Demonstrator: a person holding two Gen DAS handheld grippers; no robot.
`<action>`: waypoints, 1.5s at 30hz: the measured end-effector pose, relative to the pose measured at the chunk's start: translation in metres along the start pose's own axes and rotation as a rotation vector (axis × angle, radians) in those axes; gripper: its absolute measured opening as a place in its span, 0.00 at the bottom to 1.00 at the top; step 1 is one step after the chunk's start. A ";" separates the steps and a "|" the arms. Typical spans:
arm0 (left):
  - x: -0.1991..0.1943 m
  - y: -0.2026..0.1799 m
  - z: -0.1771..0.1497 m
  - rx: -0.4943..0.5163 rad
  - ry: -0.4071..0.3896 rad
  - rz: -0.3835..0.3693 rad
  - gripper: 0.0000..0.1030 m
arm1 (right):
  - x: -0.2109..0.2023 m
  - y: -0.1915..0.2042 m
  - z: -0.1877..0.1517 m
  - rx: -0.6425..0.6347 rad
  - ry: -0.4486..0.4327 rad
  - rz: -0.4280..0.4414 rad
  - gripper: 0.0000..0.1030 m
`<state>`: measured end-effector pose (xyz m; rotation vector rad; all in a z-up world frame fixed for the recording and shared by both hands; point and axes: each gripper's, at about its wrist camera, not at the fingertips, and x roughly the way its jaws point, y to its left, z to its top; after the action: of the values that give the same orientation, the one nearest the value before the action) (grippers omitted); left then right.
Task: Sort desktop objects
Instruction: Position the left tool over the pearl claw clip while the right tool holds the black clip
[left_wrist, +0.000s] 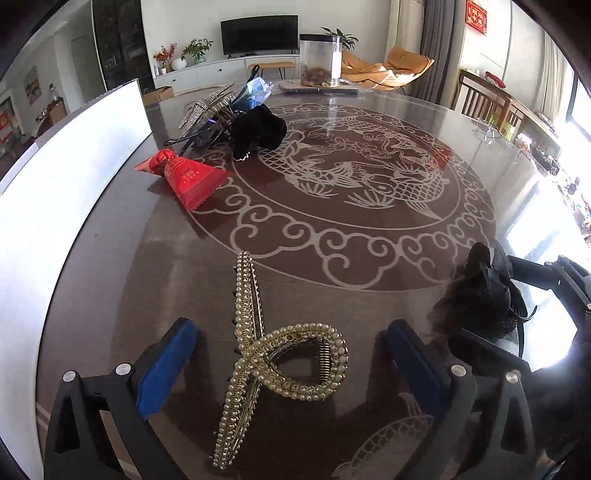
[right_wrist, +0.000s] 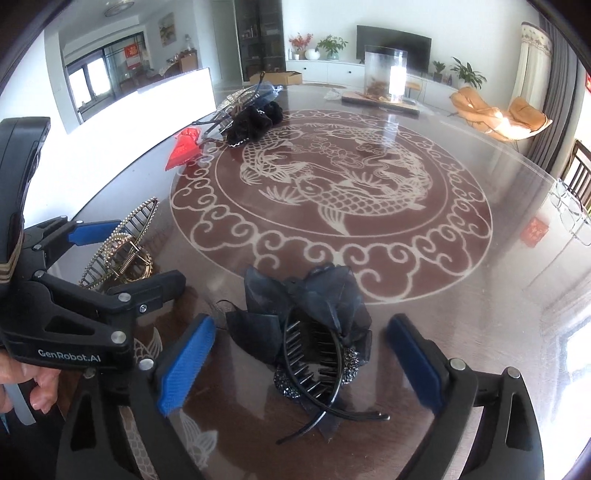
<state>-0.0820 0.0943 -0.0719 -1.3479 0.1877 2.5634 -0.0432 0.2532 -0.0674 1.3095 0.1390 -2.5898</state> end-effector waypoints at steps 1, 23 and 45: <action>0.001 0.001 0.001 -0.002 -0.002 0.001 1.00 | 0.001 0.001 0.000 -0.007 0.007 -0.002 0.96; 0.002 0.030 -0.001 -0.135 0.014 0.091 1.00 | 0.005 0.005 0.000 -0.023 0.018 -0.017 1.00; 0.002 0.031 -0.002 -0.134 0.012 0.092 1.00 | 0.005 0.005 -0.001 -0.022 0.018 -0.017 1.00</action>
<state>-0.0899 0.0646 -0.0740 -1.4330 0.0824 2.6871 -0.0443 0.2474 -0.0717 1.3301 0.1828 -2.5836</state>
